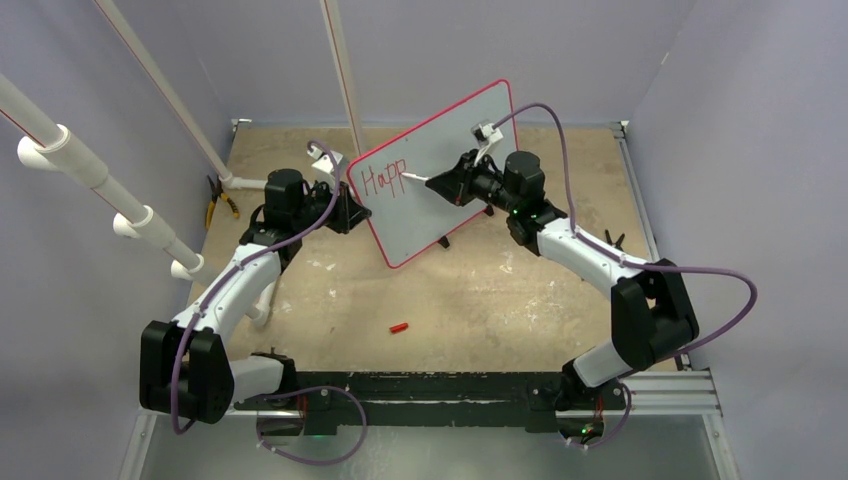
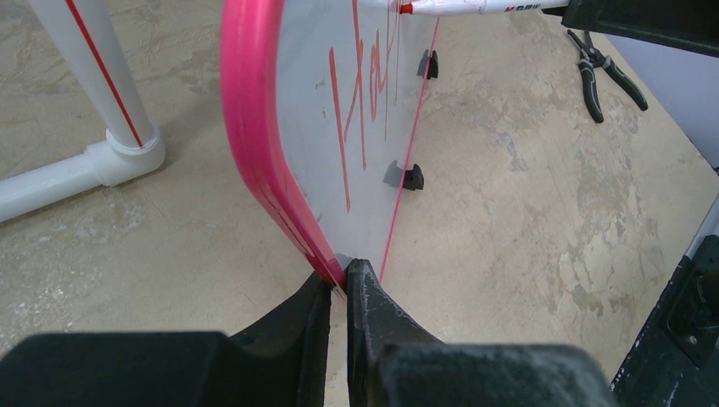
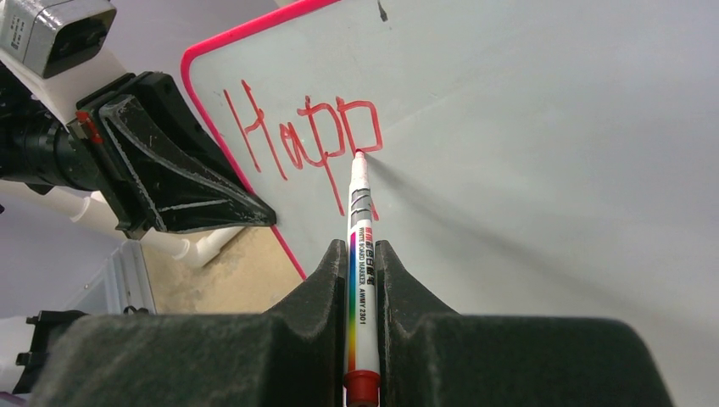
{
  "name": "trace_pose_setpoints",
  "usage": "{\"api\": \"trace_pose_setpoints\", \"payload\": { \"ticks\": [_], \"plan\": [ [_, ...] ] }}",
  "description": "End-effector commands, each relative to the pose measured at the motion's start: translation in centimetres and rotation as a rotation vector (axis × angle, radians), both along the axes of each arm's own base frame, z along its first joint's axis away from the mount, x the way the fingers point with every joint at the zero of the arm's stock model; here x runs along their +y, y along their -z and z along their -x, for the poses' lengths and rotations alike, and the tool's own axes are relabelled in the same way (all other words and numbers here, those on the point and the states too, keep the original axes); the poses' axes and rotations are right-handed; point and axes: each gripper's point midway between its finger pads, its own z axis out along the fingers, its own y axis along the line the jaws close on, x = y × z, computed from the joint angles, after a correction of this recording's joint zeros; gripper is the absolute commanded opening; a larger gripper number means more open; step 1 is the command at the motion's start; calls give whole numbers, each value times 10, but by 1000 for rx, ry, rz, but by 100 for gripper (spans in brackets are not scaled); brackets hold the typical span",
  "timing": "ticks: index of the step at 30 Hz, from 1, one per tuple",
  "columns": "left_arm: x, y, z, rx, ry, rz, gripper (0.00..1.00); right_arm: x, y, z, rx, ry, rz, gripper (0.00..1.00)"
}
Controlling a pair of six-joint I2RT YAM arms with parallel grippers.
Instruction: Write a sentence on the whiteboard
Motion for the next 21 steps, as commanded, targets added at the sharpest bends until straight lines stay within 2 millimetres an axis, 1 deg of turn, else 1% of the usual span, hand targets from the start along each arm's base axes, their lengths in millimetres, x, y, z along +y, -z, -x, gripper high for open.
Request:
{"api": "trace_pose_setpoints", "payload": {
  "ticks": [1,6,11,17,21],
  "plan": [
    [-4,-17,-7,-76,14,-2,0,9,-16,1,-59,-32,-20,0],
    [-4,-19,-6,-79,14,0,0,14,-19,4,-61,-42,-25,0],
    [-4,-18,-6,-79,14,-2,0,15,-19,6,-60,-43,-24,0],
    [-2,-17,-6,-77,5,-10,0,6,-32,9,-89,-10,-15,0],
    [-1,-15,-6,-74,1,-14,0,0,-38,18,-92,-7,-5,0]
  ]
}}
